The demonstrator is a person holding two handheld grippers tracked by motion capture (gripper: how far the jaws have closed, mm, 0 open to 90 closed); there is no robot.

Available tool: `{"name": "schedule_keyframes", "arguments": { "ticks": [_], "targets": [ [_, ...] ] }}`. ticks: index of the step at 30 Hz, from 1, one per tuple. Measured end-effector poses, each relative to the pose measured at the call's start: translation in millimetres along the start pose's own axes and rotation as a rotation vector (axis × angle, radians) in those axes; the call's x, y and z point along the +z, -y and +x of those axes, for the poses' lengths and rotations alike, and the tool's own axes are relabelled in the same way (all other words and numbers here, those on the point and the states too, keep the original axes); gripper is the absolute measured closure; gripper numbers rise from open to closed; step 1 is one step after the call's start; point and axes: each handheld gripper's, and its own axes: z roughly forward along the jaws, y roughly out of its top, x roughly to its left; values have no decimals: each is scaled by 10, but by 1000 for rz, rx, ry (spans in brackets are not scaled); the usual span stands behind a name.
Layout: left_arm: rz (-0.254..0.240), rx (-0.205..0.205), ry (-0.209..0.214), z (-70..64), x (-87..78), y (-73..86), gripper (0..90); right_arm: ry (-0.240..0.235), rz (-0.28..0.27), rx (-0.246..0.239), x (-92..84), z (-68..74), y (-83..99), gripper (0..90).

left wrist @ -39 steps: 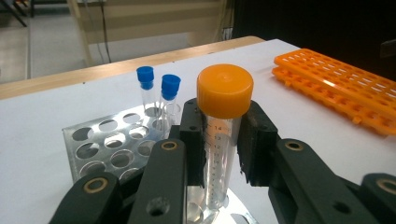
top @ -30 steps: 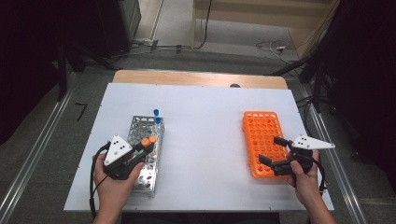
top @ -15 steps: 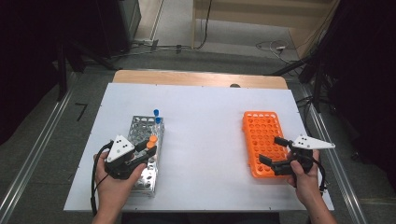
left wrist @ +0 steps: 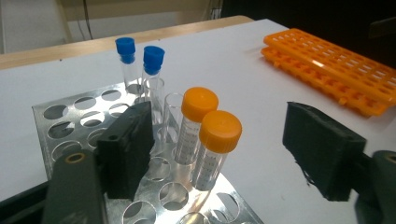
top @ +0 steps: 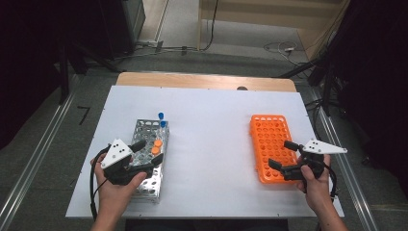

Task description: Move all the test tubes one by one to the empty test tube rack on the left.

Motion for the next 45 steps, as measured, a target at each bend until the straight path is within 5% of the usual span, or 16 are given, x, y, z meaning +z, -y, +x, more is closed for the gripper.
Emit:
{"name": "schedule_keyframes", "arguments": {
  "ticks": [21,37,45],
  "targets": [
    [-57,25,92,219,-176,20,0,32,-20,18,-89,-146,68,0],
    [-77,9,73,512,-332,173,0,69,-44,41,-251,-351,217,0],
    [-86,-1,55,544,-384,268,0,83,-57,65,-344,-429,331,0]
  ]
}}
